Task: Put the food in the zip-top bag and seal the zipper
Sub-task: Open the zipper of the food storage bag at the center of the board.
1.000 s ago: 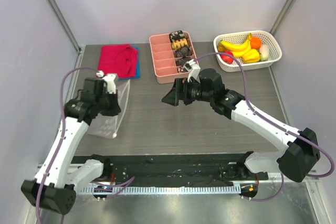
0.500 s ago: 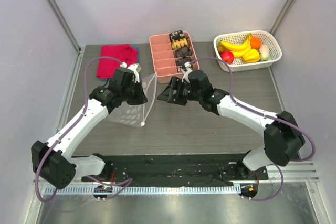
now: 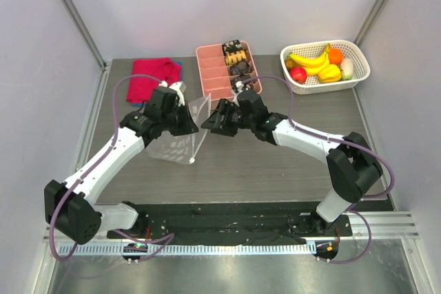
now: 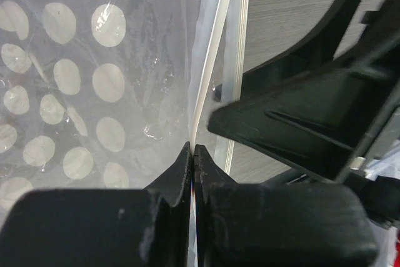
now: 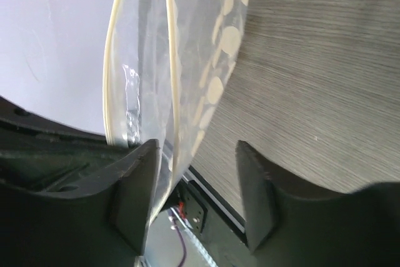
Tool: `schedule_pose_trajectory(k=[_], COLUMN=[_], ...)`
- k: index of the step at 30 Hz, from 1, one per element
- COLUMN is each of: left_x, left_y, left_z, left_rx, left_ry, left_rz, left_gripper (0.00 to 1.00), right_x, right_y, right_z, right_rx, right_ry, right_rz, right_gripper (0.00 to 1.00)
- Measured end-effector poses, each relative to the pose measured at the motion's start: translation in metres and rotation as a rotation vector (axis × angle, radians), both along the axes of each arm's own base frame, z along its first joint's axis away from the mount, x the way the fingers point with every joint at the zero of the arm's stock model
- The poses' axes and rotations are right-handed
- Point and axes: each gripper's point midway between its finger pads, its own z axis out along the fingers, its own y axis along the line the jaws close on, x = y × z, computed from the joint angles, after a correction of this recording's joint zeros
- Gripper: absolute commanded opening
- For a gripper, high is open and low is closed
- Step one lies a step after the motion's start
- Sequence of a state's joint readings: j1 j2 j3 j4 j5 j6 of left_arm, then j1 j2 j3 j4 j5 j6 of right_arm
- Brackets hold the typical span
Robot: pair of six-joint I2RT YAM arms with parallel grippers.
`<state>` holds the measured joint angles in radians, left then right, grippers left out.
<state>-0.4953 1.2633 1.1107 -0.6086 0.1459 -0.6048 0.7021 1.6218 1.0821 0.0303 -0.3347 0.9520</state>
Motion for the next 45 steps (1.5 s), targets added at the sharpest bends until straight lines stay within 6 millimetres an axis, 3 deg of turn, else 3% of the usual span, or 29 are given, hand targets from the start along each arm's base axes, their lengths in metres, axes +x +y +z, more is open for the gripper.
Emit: schedule_pose_trajectory(k=[1,2,3,8,10,15,22,26,33,37,40,42,45], left_x=[0.000,0.000,0.000,0.007,0.016,0.034,0.029,0.024,0.024,0.032,0.037,0.041,0.045], left_y=[-0.001,-0.003,-0.004,0.010,0.027,0.088,0.102,0.095,0.084,0.070,0.061,0.056,0.049], left_z=[0.001,0.002,0.003,0.007,0.018,0.046,0.044,0.038,0.027,0.011,0.004,0.003,0.002], left_rx=[-0.008,-0.018,-0.026,0.051,0.124,0.346,0.462,0.439,0.378,0.343,0.320,0.305,0.281], left_ry=[0.001,0.002,0.001,-0.034,-0.091,-0.239,-0.268,-0.242,-0.186,-0.117,-0.079,-0.067,-0.052], left_rz=[-0.002,-0.003,-0.004,0.026,0.063,0.200,0.175,0.131,0.107,0.096,0.093,0.092,0.092], left_gripper=[0.00,0.00,0.00,0.00,0.00,0.00,0.00,0.00,0.00,0.00,0.00,0.00,0.00], right_x=[0.000,0.001,0.001,0.002,0.003,0.002,0.005,0.006,0.017,0.020,0.024,0.039,0.074], right_y=[0.002,0.003,0.006,0.002,-0.007,-0.052,-0.063,-0.067,-0.081,-0.088,-0.098,-0.111,-0.147], right_z=[0.000,0.000,-0.001,-0.007,-0.009,-0.023,-0.020,-0.016,0.002,0.013,0.028,0.047,0.077], right_rx=[0.003,0.007,0.008,-0.070,-0.118,-0.259,-0.331,-0.362,-0.410,-0.419,-0.400,-0.373,-0.345], right_ry=[-0.002,-0.004,-0.006,-0.026,-0.041,-0.051,-0.205,-0.257,-0.338,-0.383,-0.407,-0.429,-0.476], right_rz=[0.001,0.002,0.007,0.020,0.032,0.046,0.158,0.219,0.277,0.299,0.292,0.254,0.162], right_gripper=[0.34,0.07,0.01,0.01,0.01,0.01,0.02,0.25,0.75,0.87,0.90,0.91,0.91])
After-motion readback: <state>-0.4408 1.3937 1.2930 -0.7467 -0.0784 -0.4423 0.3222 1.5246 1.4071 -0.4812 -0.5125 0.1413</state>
